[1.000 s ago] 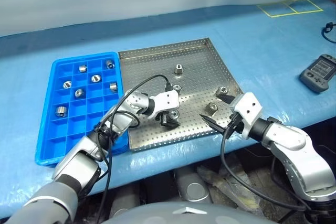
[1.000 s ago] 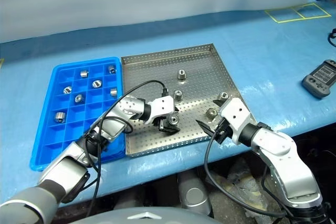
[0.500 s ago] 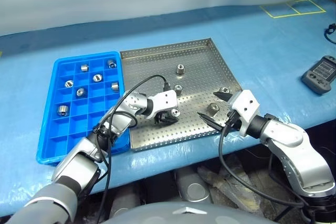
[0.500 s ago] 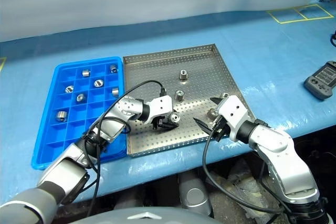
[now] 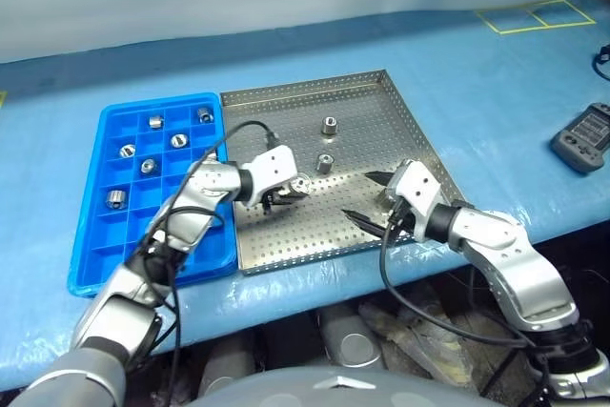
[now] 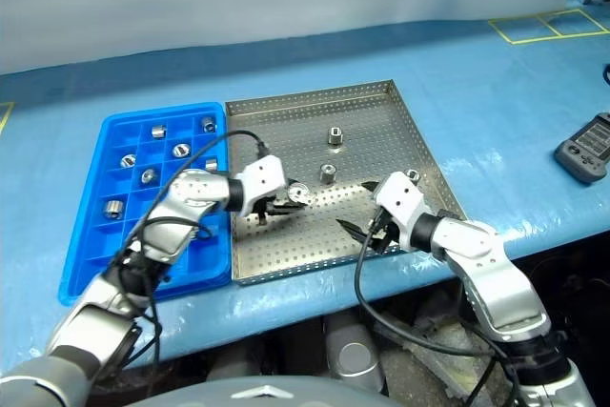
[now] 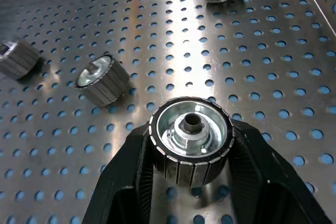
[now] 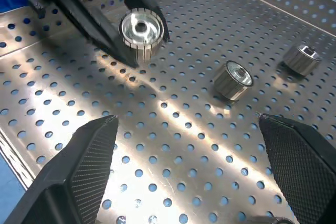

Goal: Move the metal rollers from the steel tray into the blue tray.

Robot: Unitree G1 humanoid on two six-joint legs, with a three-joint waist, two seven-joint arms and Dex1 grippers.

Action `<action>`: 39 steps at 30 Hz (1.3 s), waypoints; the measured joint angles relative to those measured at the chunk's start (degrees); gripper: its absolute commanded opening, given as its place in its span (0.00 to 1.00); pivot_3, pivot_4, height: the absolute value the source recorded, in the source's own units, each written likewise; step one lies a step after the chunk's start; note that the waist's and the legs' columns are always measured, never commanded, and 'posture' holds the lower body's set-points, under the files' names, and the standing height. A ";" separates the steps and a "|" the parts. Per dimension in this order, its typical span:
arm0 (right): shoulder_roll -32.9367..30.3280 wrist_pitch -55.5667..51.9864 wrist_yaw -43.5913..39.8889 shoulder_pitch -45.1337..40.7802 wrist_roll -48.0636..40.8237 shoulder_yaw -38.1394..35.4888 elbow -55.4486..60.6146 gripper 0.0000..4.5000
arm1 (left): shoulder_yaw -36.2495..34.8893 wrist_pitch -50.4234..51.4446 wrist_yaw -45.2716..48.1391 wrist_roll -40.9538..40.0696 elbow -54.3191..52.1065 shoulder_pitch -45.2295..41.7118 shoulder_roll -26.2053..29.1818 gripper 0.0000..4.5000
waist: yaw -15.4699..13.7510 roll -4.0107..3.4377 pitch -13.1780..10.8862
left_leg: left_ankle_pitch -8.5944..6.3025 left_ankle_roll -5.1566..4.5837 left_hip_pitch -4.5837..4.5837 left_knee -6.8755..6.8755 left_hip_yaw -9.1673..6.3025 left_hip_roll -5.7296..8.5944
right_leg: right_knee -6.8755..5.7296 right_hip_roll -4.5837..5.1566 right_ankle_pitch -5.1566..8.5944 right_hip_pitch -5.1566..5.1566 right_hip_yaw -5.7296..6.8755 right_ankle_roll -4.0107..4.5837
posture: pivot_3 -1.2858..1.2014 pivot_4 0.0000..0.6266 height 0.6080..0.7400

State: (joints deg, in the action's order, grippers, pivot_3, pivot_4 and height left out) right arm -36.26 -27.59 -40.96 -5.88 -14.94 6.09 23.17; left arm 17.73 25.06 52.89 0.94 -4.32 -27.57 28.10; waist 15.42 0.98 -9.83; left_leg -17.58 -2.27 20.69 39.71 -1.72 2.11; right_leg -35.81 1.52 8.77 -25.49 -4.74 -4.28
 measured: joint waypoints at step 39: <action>5.22 7.69 -12.84 -14.32 2.36 8.77 -13.33 1.00 | -34.67 26.80 -19.19 -2.64 -38.35 41.40 10.43 0.55 | -16.18 0.08 -0.04 | 0.23 0.58 0.23 -0.23 -1.58 0.20 | -0.03 0.49 0.29 0.21 1.77 1.15 | 0.56 0.24 1.00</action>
State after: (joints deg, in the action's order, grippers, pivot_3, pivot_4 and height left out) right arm -31.04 -19.91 -53.80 -20.20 -12.58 14.86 9.84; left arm -16.94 51.87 33.70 -1.70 -42.67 13.83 38.53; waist -0.76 1.05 -9.87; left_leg -17.35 -1.68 20.93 39.49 -3.31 2.31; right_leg -35.83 2.00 9.06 -25.28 -2.97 -3.14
